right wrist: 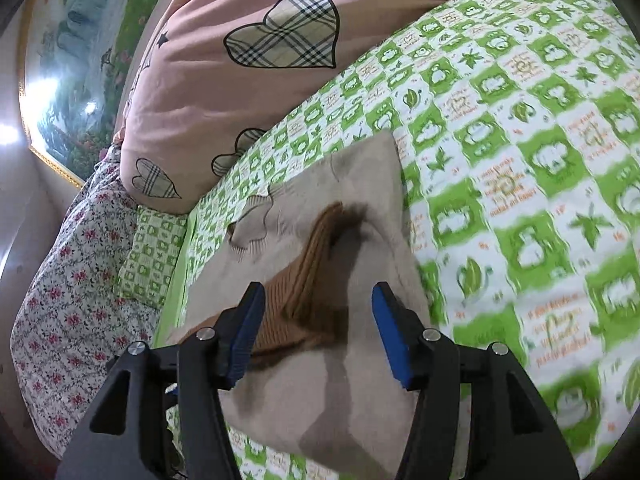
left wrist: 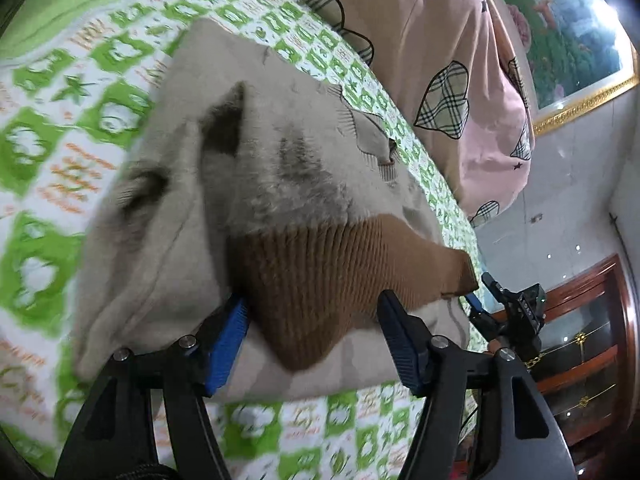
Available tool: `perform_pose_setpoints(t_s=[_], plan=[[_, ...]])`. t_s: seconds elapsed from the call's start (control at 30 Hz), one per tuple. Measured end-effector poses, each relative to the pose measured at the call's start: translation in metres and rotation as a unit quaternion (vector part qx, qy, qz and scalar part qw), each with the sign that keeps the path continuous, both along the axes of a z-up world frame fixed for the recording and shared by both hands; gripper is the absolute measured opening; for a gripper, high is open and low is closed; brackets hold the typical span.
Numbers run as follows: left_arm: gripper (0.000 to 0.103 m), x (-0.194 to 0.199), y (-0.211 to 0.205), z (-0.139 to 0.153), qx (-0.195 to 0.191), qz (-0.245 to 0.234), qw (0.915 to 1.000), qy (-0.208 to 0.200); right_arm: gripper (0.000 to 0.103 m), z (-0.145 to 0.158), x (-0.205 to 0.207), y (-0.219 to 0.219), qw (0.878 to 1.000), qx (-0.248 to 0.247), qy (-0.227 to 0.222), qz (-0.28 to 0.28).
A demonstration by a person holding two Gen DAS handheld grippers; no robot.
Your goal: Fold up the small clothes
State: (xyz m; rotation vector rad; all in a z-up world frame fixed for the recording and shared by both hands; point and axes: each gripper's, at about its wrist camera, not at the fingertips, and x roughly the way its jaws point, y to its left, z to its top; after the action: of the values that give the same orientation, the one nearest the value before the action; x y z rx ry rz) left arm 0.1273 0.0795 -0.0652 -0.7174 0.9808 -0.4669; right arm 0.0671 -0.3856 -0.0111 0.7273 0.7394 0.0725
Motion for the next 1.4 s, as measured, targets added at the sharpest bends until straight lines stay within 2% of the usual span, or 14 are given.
perform_pose_setpoints(t_s=[0.07, 0.1, 0.2, 0.3, 0.37, 0.57, 0.67, 0.77, 1.03, 1.13, 1.17, 1.23, 1.3, 1.4], plan=[[0.027, 0.004, -0.007, 0.0, -0.002, -0.012, 0.9999, -0.006, 0.057, -0.001, 0.009, 0.002, 1.0, -0.005, 0.005, 0.01], [0.021, 0.006, -0.01, -0.002, -0.006, -0.022, 0.9997, -0.003, 0.052, -0.002, 0.013, 0.004, 1.0, -0.01, 0.013, 0.014], [0.012, 0.004, -0.015, 0.0, 0.003, -0.038, 0.9992, -0.011, 0.039, -0.004, 0.018, 0.013, 0.999, -0.023, 0.027, 0.041], [0.011, 0.003, -0.013, 0.008, 0.003, -0.038, 0.9988, -0.031, 0.009, 0.004, 0.017, 0.028, 0.995, -0.075, 0.028, 0.056], [0.01, 0.006, -0.009, 0.017, -0.006, -0.029, 0.9986, -0.043, 0.007, 0.011, 0.015, 0.028, 0.996, -0.073, 0.009, 0.059], [0.009, 0.043, 0.007, 0.069, -0.021, 0.006, 0.9942, -0.105, 0.006, 0.037, 0.027, 0.01, 0.997, 0.002, -0.062, 0.035], [0.009, 0.072, 0.012, 0.088, -0.018, 0.016, 0.9908, -0.133, 0.006, 0.047, 0.048, 0.003, 0.997, 0.011, -0.075, 0.01], [0.009, 0.107, 0.011, 0.083, 0.0, 0.026, 0.9925, -0.119, 0.006, 0.043, 0.075, 0.0, 0.998, 0.014, -0.064, -0.006], [0.013, 0.167, 0.013, 0.025, 0.032, 0.022, 0.9986, -0.037, 0.006, 0.003, 0.133, -0.01, 0.998, -0.05, 0.01, -0.043], [0.018, 0.158, 0.017, 0.023, 0.03, 0.018, 0.9987, -0.036, 0.009, -0.013, 0.138, -0.016, 0.998, -0.039, 0.032, -0.049], [0.028, 0.153, 0.019, 0.026, 0.033, 0.018, 0.9984, -0.042, 0.009, -0.013, 0.134, -0.018, 0.997, -0.034, 0.03, -0.055], [0.041, 0.133, 0.022, 0.039, 0.045, 0.018, 0.997, -0.06, 0.024, -0.007, 0.122, -0.019, 0.997, -0.035, 0.02, -0.067], [0.042, 0.108, 0.018, 0.051, 0.038, 0.005, 0.9956, -0.085, 0.028, 0.006, 0.106, -0.011, 0.996, -0.053, 0.004, -0.068], [0.049, 0.075, -0.016, 0.057, 0.027, -0.054, 0.993, -0.102, 0.028, 0.021, 0.089, 0.027, 0.997, -0.072, -0.025, 0.0]])
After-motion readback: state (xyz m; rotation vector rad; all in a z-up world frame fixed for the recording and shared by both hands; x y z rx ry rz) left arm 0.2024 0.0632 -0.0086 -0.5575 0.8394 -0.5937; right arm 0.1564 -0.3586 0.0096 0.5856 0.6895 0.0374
